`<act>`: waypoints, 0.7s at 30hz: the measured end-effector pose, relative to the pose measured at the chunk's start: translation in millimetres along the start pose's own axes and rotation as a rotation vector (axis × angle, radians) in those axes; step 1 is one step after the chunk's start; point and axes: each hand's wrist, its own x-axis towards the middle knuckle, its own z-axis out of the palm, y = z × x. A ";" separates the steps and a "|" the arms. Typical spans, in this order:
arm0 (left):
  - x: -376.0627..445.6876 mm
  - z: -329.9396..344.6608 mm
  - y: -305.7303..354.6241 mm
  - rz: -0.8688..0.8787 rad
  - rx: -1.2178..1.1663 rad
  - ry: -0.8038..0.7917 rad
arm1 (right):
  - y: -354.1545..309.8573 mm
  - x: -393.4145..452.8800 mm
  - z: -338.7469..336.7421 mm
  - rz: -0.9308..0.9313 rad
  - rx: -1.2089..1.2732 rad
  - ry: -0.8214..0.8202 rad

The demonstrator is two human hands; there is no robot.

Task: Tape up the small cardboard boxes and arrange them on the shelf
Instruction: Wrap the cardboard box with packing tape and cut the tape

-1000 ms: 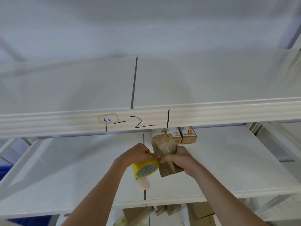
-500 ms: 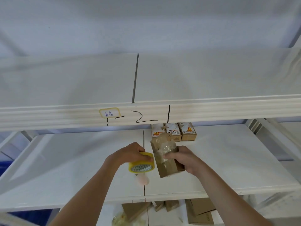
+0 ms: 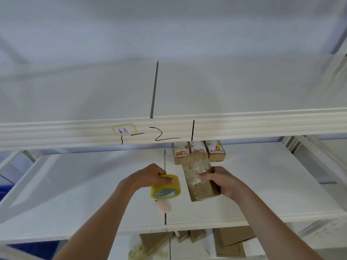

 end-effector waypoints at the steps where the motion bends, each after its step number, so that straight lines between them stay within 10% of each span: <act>1: 1.1 0.1 -0.6 -0.003 -0.003 -0.011 | -1.0 -0.5 -1.4 -0.005 0.003 -0.004; 21: 18.6 5.5 0.3 -0.018 -0.037 -0.056 | -4.2 -4.3 -10.9 -0.021 0.177 -0.122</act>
